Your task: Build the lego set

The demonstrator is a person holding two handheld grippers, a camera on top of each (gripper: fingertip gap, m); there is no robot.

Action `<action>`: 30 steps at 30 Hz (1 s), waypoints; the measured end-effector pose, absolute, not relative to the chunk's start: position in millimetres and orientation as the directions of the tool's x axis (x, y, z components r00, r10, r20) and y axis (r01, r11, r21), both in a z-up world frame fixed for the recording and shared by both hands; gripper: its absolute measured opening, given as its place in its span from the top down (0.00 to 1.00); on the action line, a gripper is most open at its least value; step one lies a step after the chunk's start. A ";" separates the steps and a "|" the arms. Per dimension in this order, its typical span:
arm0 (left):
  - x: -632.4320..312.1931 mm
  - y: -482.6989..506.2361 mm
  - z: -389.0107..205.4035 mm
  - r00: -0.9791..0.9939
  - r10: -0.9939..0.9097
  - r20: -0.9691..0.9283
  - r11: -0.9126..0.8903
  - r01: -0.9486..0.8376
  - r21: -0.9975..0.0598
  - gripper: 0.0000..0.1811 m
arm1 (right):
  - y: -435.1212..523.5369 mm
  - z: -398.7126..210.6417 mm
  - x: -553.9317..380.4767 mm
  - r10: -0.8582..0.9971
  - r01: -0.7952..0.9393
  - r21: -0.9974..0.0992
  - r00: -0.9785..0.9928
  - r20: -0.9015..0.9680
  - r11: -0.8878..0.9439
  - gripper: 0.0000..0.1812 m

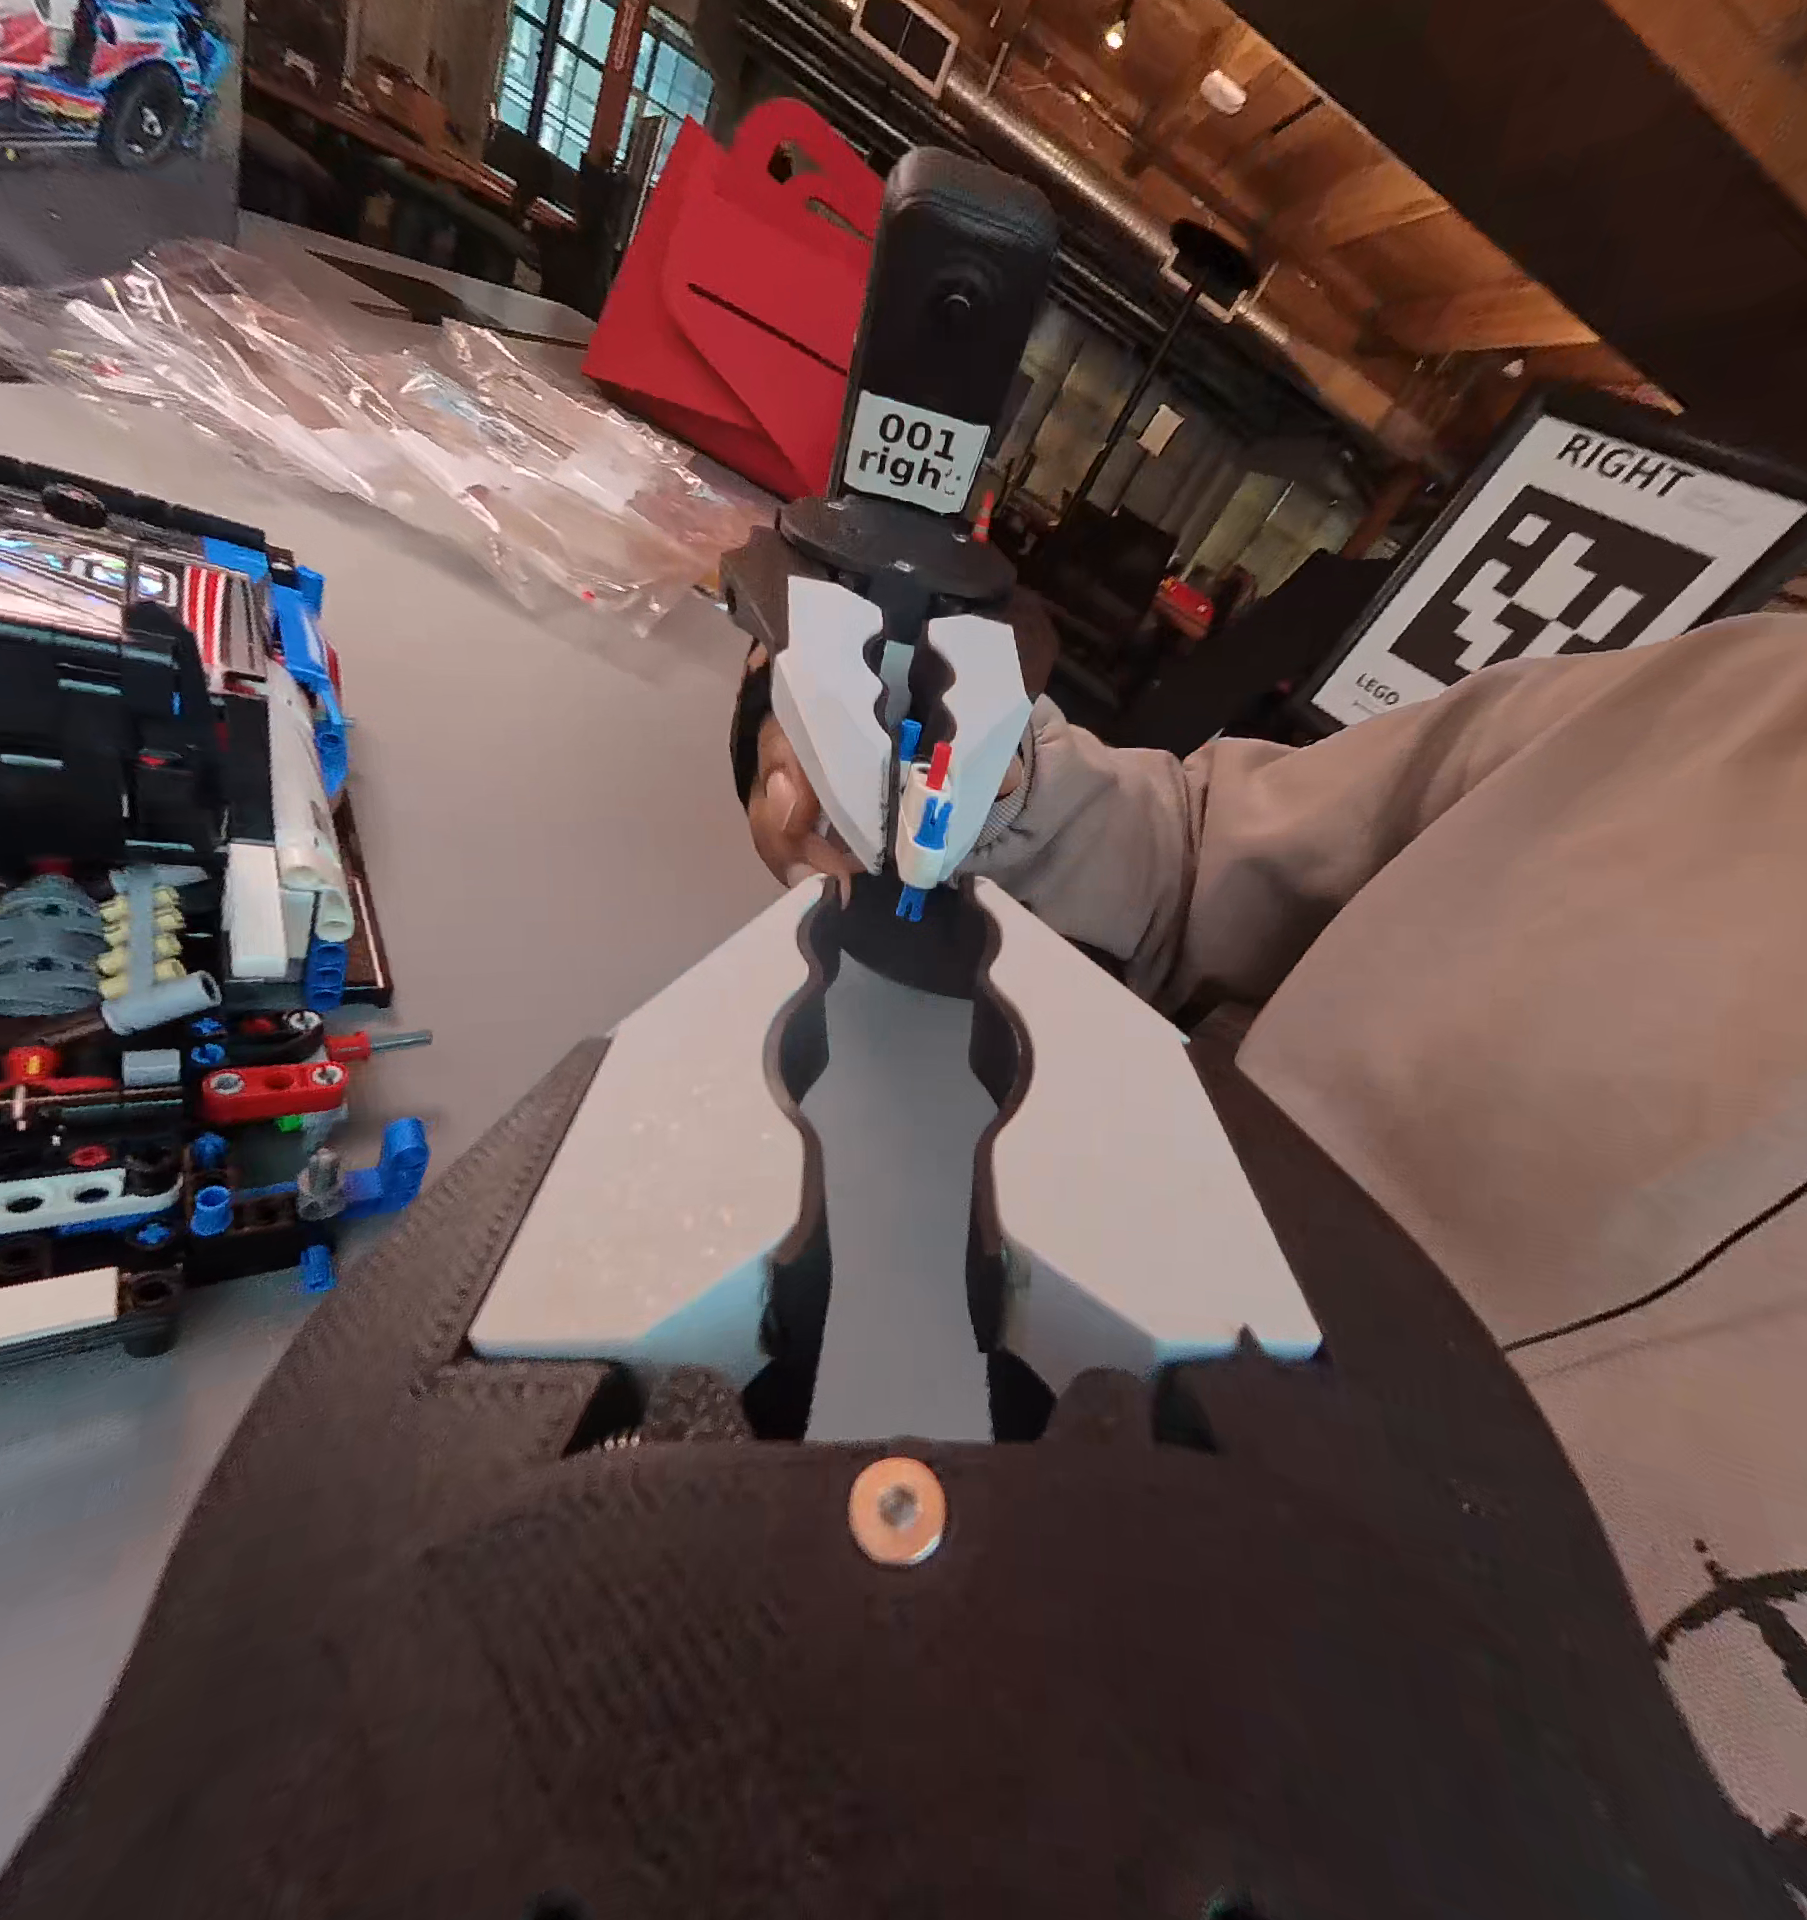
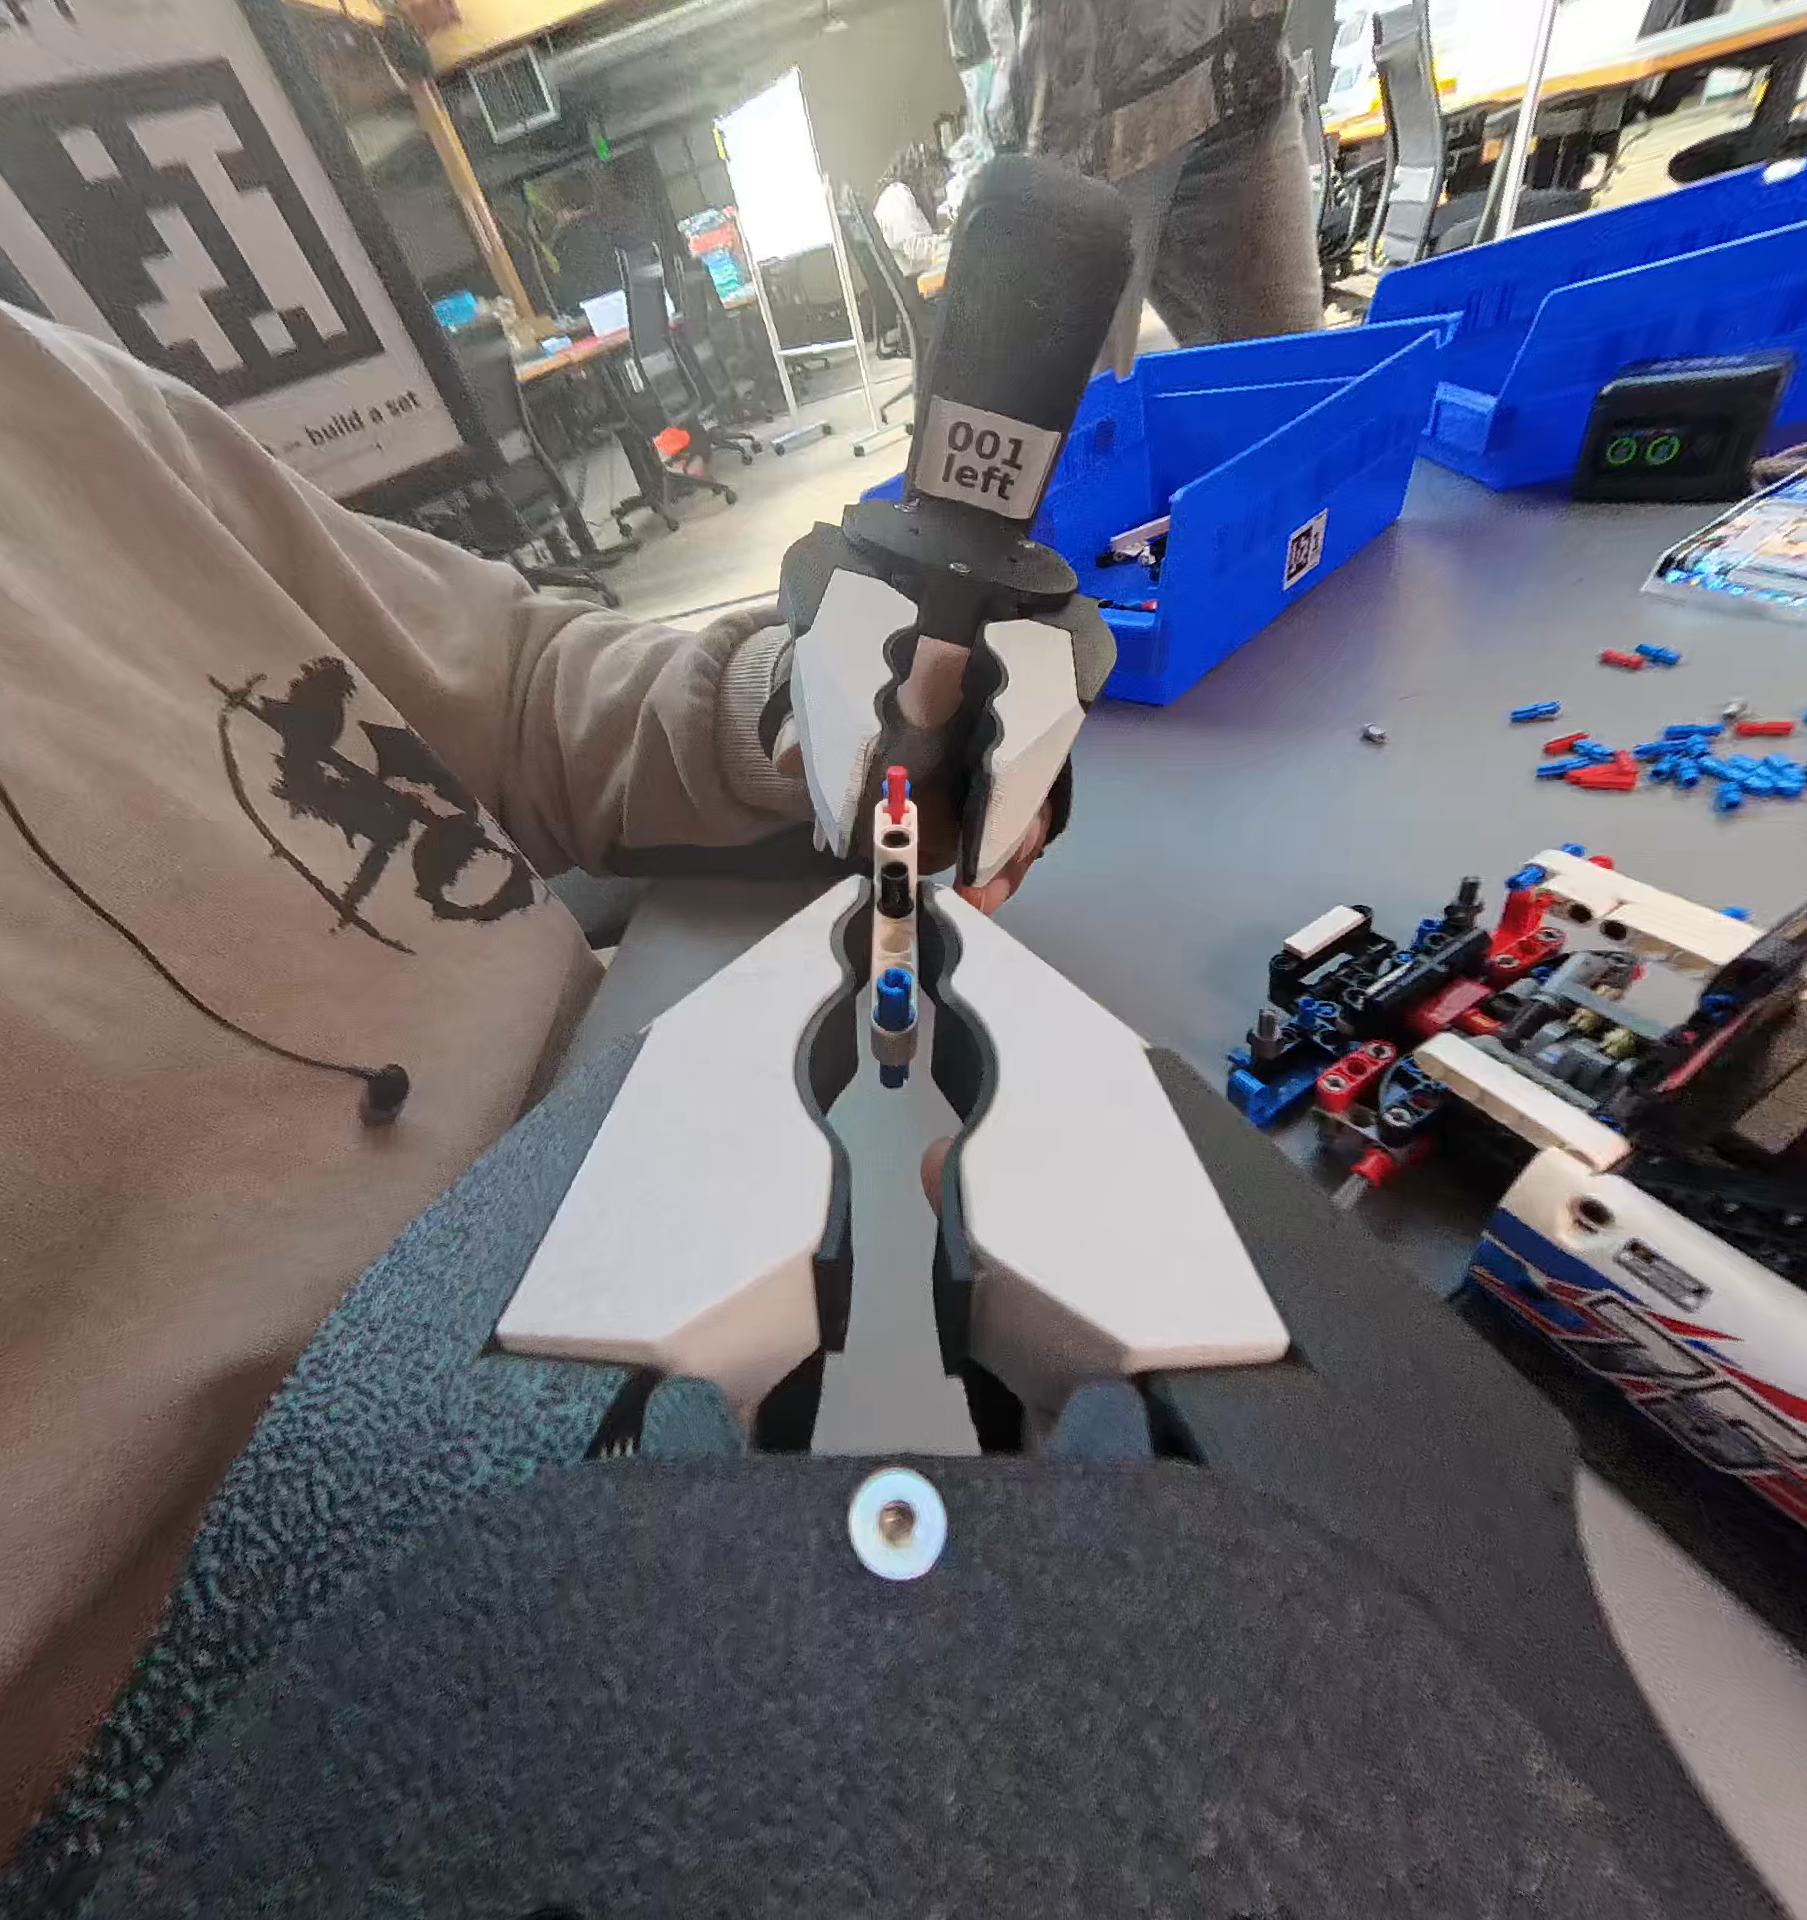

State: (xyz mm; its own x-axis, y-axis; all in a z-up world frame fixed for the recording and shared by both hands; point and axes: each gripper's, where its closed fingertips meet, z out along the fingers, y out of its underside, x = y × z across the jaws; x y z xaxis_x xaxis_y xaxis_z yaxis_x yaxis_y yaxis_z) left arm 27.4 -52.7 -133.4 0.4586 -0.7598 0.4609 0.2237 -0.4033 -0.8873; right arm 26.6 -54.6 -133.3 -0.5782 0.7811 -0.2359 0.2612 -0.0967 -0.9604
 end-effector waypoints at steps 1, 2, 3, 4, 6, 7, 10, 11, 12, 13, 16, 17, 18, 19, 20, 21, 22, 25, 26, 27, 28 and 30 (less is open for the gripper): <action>28.3 -52.1 -133.3 0.474 -0.758 0.448 -0.392 0.217 -0.894 0.90 | -56.6 -135.3 25.9 0.765 0.287 -0.950 -0.583 -0.274 -0.122 0.97; 29.4 -52.3 -132.6 0.477 -0.758 0.446 -0.389 0.218 -0.895 0.91 | -58.4 -138.5 24.5 0.758 0.305 -0.944 -0.583 -0.293 -0.130 0.97; 30.4 -52.4 -132.9 0.477 -0.756 0.448 -0.392 0.217 -0.894 0.92 | -60.1 -141.0 22.8 0.756 0.315 -0.940 -0.581 -0.303 -0.134 0.97; 30.6 -51.9 -135.1 0.483 -0.751 0.450 -0.400 0.209 -0.892 0.94 | -61.9 -142.8 21.7 0.751 0.327 -0.934 -0.579 -0.318 -0.143 0.97; 29.3 -51.6 -135.6 0.478 -0.737 0.478 -0.423 0.225 -0.878 0.97 | -60.5 -144.2 18.6 0.753 0.333 -0.928 -0.564 -0.338 -0.167 0.97; 28.0 -50.1 -136.2 0.473 -0.717 0.512 -0.451 0.246 -0.858 0.97 | -59.2 -144.6 17.5 0.758 0.332 -0.928 -0.558 -0.339 -0.170 0.97; 22.8 -45.3 -136.8 0.407 -0.638 0.654 -0.549 0.354 -0.757 0.97 | -53.1 -146.7 13.1 0.835 0.241 -0.970 -0.530 -0.149 -0.020 0.93; 20.9 -43.9 -139.1 0.376 -0.606 0.701 -0.586 0.385 -0.713 0.97 | -50.5 -146.7 11.4 0.863 0.188 -0.978 -0.505 -0.021 0.086 0.88; 18.7 -42.5 -141.2 0.346 -0.578 0.739 -0.612 0.415 -0.673 0.97 | -48.9 -146.3 10.5 0.873 0.143 -0.970 -0.475 0.109 0.198 0.85; 16.9 -41.2 -143.4 0.318 -0.553 0.770 -0.634 0.439 -0.637 0.97 | -46.9 -146.7 9.1 0.870 0.118 -0.945 -0.438 0.226 0.305 0.83; 14.5 -37.8 -150.8 0.280 -0.495 0.822 -0.675 0.471 -0.567 0.97 | -45.1 -151.6 5.6 0.805 0.114 -0.835 -0.362 0.470 0.538 0.85; 14.9 -37.3 -152.7 0.273 -0.483 0.832 -0.685 0.474 -0.554 0.97 | -44.1 -153.2 4.5 0.782 0.120 -0.801 -0.341 0.521 0.586 0.88; 15.2 -36.6 -153.9 0.266 -0.473 0.840 -0.691 0.479 -0.541 0.97 | -41.5 -154.5 3.2 0.762 0.129 -0.770 -0.318 0.564 0.625 0.90; 15.1 -36.2 -154.5 0.257 -0.465 0.847 -0.695 0.486 -0.529 0.97 | -41.1 -155.3 3.3 0.743 0.130 -0.748 -0.313 0.592 0.651 0.90; 15.5 -36.5 -155.3 0.246 -0.458 0.854 -0.703 0.488 -0.518 0.97 | -41.4 -156.1 3.6 0.733 0.134 -0.737 -0.315 0.603 0.663 0.90; 16.0 -36.8 -155.9 0.240 -0.454 0.858 -0.708 0.488 -0.511 0.97 | -41.8 -157.0 4.2 0.729 0.140 -0.731 -0.321 0.605 0.668 0.91; 16.6 -37.1 -156.1 0.234 -0.454 0.860 -0.710 0.488 -0.508 0.97 | -42.1 -157.2 4.8 0.724 0.143 -0.726 -0.328 0.607 0.673 0.91; 17.6 -36.6 -153.6 0.216 -0.458 0.862 -0.706 0.501 -0.501 0.97 | -42.0 -155.2 6.2 0.719 0.136 -0.722 -0.327 0.613 0.678 0.92; 18.0 -36.9 -152.9 0.218 -0.466 0.858 -0.703 0.497 -0.508 0.97 | -42.1 -154.9 6.6 0.723 0.135 -0.727 -0.329 0.608 0.673 0.92; 18.2 -37.4 -151.8 0.220 -0.475 0.852 -0.700 0.492 -0.517 0.97 | -42.3 -154.0 6.7 0.727 0.133 -0.732 -0.328 0.603 0.668 0.92; 18.3 -38.3 -149.7 0.220 -0.490 0.843 -0.694 0.487 -0.530 0.96 | -43.1 -153.1 7.0 0.726 0.127 -0.734 -0.331 0.603 0.667 0.92; 18.3 -39.4 -147.2 0.245 -0.514 0.822 -0.675 0.475 -0.564 0.94 | -44.4 -151.7 7.5 0.729 0.121 -0.740 -0.334 0.598 0.662 0.92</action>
